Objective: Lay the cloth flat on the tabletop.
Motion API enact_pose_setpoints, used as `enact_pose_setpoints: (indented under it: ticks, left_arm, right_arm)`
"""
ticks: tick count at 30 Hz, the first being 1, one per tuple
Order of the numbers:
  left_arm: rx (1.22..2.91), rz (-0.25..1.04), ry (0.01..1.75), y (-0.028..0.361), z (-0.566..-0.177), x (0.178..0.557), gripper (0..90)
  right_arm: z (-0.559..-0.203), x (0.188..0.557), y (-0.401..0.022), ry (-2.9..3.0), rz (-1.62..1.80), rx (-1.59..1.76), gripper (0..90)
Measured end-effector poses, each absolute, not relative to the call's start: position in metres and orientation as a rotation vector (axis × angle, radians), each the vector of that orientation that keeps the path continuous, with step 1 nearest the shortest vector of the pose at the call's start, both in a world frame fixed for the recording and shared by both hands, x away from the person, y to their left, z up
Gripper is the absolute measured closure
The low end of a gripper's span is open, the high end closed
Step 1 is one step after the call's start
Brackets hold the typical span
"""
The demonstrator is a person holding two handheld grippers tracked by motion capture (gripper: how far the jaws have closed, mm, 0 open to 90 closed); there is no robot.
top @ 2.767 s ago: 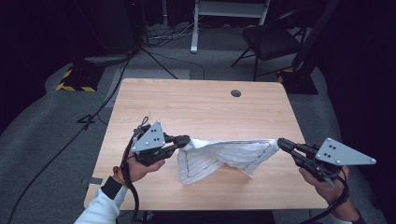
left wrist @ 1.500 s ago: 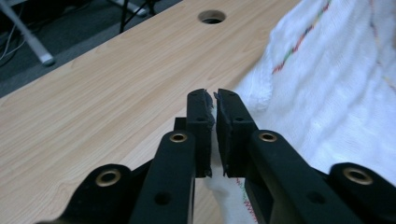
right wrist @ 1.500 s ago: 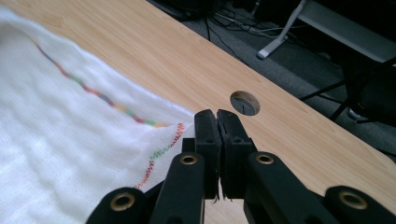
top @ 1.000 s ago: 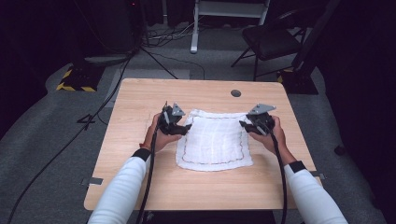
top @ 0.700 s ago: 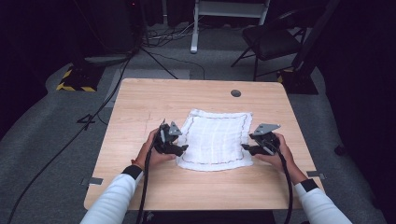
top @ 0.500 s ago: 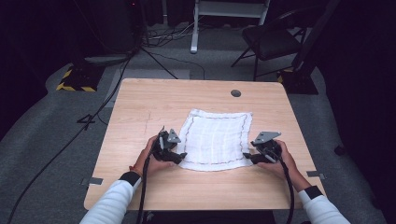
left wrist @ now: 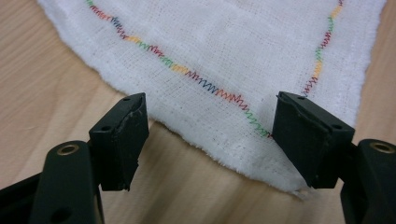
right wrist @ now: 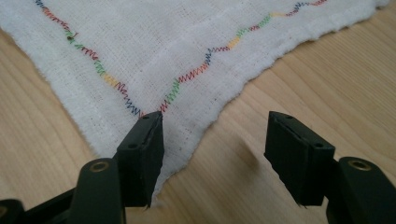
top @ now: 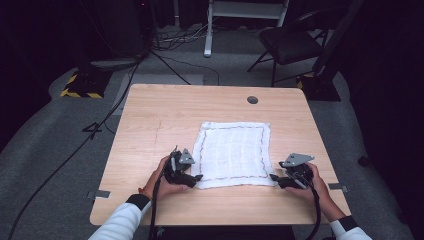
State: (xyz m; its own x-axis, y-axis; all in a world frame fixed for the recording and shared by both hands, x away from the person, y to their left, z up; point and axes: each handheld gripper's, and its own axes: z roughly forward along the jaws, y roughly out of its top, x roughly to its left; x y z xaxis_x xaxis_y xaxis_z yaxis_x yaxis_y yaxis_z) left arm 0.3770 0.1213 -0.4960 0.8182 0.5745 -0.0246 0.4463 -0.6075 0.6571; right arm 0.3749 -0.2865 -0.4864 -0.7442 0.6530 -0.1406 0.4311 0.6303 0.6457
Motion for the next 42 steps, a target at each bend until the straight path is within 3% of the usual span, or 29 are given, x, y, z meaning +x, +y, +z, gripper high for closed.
enact_pose_setpoints:
  ticks: [12, 22, 35, 42]
  left_arm:
    - [2.344, 0.215, 0.704, 0.108, -0.495, 0.348, 26.6]
    - [2.237, 0.278, 0.746, 0.124, -0.477, 0.362, 22.4]
    - [2.15, 0.354, 0.903, 0.115, -0.47, 0.461, 21.6]
    - [2.145, 0.394, 0.996, 0.101, -0.481, 0.504, 25.0]
  right_arm:
    - [-0.485, 0.356, -0.304, 2.498, 0.831, 0.893, 37.3]
    - [-0.478, 0.351, -0.292, 2.468, 0.897, 0.862, 37.5]
    - [-0.471, 0.34, -0.183, 2.613, 1.092, 0.517, 40.8]
    - [-0.478, 0.343, -0.159, 2.652, 1.086, 0.455, 41.4]
